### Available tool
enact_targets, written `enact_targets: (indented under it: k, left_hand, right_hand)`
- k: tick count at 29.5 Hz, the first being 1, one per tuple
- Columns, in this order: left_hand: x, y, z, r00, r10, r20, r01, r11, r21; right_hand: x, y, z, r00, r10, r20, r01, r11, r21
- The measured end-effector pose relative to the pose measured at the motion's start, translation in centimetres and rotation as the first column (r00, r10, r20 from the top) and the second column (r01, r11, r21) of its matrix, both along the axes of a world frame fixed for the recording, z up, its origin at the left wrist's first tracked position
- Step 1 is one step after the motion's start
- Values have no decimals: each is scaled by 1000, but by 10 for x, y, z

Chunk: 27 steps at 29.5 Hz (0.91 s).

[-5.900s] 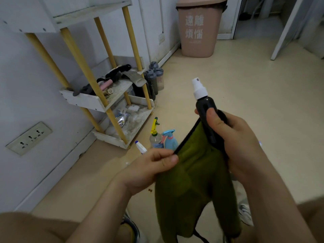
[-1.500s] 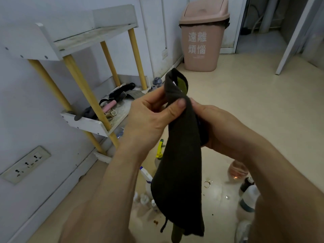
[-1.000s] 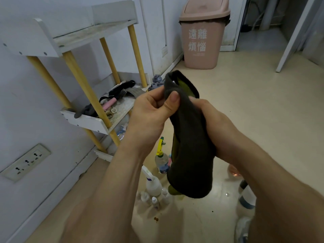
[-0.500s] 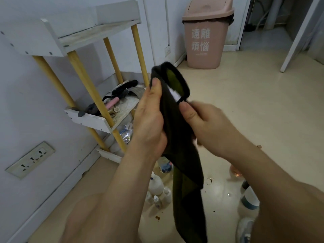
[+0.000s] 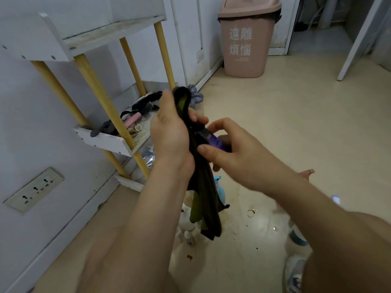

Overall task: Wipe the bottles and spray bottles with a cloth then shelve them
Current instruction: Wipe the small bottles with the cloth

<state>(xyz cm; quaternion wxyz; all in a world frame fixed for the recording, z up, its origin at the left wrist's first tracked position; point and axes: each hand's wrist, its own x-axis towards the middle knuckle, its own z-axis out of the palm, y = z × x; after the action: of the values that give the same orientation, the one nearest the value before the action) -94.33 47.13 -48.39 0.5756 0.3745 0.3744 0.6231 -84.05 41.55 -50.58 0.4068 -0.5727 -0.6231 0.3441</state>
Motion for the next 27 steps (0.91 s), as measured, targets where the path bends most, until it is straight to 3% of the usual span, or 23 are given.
enact_targets:
  k: [2, 4, 5, 7, 9, 11, 13, 14, 15, 17, 20, 22, 24, 26, 27]
  left_hand:
    - [4, 0, -8, 998, 48, -37, -48, 999, -7]
    - [7, -2, -14, 1000, 22, -6, -22, 999, -40]
    - [7, -2, -15, 1000, -5, 28, 7, 998, -59]
    - [4, 0, -14, 995, -59, 82, 66, 994, -88]
    - [0, 3, -14, 985, -113, 131, 129, 985, -116]
    - [-3, 2, -12, 965, -186, 186, 206, 974, -91]
    - [-6, -2, -8, 937, -270, 220, 286, 957, -41]
    - [-6, -4, -5, 929, -297, 221, 309, 951, -23]
    - [-6, -5, -4, 929, -300, 217, 310, 951, -15]
    - [-5, -5, -3, 952, -224, 209, 236, 971, -34]
    - [-3, -2, -8, 988, -41, 146, 56, 993, -101]
    - [-3, -1, -10, 990, 38, 138, -19, 991, -134]
    - [-6, 0, -11, 980, 76, 184, -45, 985, -167]
    - [-10, 2, -12, 979, 37, 201, -1, 984, -177]
    - [-11, 2, -12, 979, -18, 203, 54, 984, -171]
  right_hand:
    - [-8, -1, -8, 914, -202, 352, 122, 964, 234]
    - [-9, -2, -14, 861, -300, 411, 165, 929, 332]
    - [-7, -2, -14, 895, -264, 361, 160, 943, 293]
    - [-8, -1, -11, 988, -122, 96, 110, 986, 124]
    - [-7, 0, -9, 972, -40, -231, 28, 998, -55]
    - [-1, -1, -6, 850, 26, -526, -167, 960, -223]
    - [7, -4, -1, 625, 62, -778, -441, 850, -287]
    - [10, -5, 1, 553, 64, -831, -512, 812, -279]
    - [10, -6, 1, 555, 74, -829, -514, 814, -271]
    - [6, -6, -2, 739, 108, -665, -336, 914, -226]
    - [-9, -6, -10, 967, 31, -252, -25, 999, 28]
    - [-17, -7, -21, 990, -75, 122, 49, 977, 207]
    - [-25, -10, -28, 890, -228, 395, 75, 927, 368]
    - [-30, -12, -27, 914, -220, 341, 89, 929, 359]
    - [-31, -10, -26, 971, -159, 181, 107, 957, 271]
